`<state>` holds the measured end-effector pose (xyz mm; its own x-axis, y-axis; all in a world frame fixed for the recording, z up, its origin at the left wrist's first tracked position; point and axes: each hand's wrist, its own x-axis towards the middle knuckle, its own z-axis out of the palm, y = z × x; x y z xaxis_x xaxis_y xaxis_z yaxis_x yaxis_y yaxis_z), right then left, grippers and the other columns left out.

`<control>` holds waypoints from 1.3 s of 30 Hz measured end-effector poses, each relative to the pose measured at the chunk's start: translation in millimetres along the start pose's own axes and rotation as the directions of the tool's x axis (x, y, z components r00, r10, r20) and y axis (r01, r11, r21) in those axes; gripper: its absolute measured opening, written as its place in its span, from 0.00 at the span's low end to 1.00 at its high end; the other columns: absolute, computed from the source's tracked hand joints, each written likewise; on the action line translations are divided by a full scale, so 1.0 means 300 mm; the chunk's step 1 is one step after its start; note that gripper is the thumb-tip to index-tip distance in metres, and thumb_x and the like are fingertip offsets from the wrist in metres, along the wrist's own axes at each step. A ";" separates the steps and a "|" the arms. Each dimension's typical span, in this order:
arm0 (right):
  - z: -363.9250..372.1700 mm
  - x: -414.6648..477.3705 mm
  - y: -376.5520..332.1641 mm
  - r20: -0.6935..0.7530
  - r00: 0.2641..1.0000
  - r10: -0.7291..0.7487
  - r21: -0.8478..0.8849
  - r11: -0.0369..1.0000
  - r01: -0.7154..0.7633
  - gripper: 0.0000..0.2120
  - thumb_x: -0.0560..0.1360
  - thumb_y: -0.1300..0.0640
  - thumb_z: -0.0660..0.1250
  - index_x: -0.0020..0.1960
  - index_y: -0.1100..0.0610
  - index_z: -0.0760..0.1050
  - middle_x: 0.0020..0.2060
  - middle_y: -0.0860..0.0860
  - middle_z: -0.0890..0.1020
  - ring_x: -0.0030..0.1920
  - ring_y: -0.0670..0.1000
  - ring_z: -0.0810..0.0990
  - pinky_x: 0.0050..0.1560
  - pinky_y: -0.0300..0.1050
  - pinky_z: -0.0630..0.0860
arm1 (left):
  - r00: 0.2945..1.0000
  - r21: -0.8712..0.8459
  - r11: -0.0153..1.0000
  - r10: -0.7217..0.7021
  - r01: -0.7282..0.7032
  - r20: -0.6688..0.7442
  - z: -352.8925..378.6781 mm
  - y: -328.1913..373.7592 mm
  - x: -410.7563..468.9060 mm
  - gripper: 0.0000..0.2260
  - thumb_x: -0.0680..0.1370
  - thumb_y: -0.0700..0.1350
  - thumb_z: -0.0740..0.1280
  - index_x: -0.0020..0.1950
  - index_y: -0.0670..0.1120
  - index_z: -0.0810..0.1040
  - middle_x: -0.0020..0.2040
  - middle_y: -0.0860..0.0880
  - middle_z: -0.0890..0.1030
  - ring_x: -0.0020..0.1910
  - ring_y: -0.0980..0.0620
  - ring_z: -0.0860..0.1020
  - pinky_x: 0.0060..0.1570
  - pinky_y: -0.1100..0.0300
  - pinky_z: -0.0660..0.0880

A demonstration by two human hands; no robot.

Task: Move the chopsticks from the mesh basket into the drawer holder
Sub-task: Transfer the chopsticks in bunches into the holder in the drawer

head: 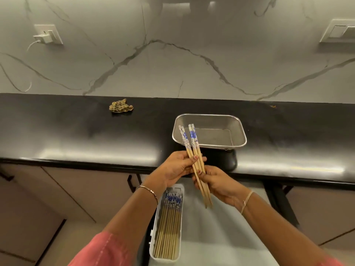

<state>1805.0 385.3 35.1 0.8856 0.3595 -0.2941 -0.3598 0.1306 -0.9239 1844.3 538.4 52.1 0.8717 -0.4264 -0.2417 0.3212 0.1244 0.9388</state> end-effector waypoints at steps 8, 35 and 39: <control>0.085 -0.085 0.170 0.056 0.987 0.148 0.111 0.982 -0.153 0.10 0.79 0.61 0.61 0.57 0.63 0.77 0.42 0.56 0.84 0.42 0.51 0.84 0.48 0.45 0.82 | 0.992 0.080 0.989 -0.126 0.126 -0.009 -0.060 -0.147 -0.137 0.12 0.80 0.39 0.63 0.62 0.37 0.76 0.57 0.41 0.83 0.57 0.45 0.82 0.59 0.52 0.77; 0.149 -0.052 0.465 0.123 0.859 0.497 0.063 0.860 -0.506 0.20 0.77 0.52 0.66 0.64 0.62 0.73 0.56 0.58 0.83 0.52 0.56 0.84 0.51 0.45 0.81 | 0.977 -0.001 0.993 -0.115 0.117 -0.181 -0.210 -0.286 -0.139 0.11 0.77 0.39 0.67 0.59 0.38 0.77 0.47 0.44 0.85 0.51 0.46 0.84 0.54 0.51 0.79; 0.147 -0.035 0.484 0.103 0.862 0.496 0.089 0.859 -0.505 0.19 0.76 0.56 0.68 0.64 0.63 0.73 0.57 0.59 0.82 0.51 0.54 0.85 0.47 0.41 0.81 | 0.977 -0.030 0.991 -0.133 0.130 -0.167 -0.228 -0.309 -0.141 0.11 0.77 0.38 0.68 0.58 0.39 0.78 0.50 0.43 0.85 0.53 0.45 0.83 0.56 0.50 0.79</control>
<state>1730.6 441.1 -85.2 0.5550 0.4699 -0.6865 -0.7820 0.0133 -0.6231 1803.0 606.1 -41.6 0.8705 -0.2831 -0.4025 0.4430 0.0950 0.8914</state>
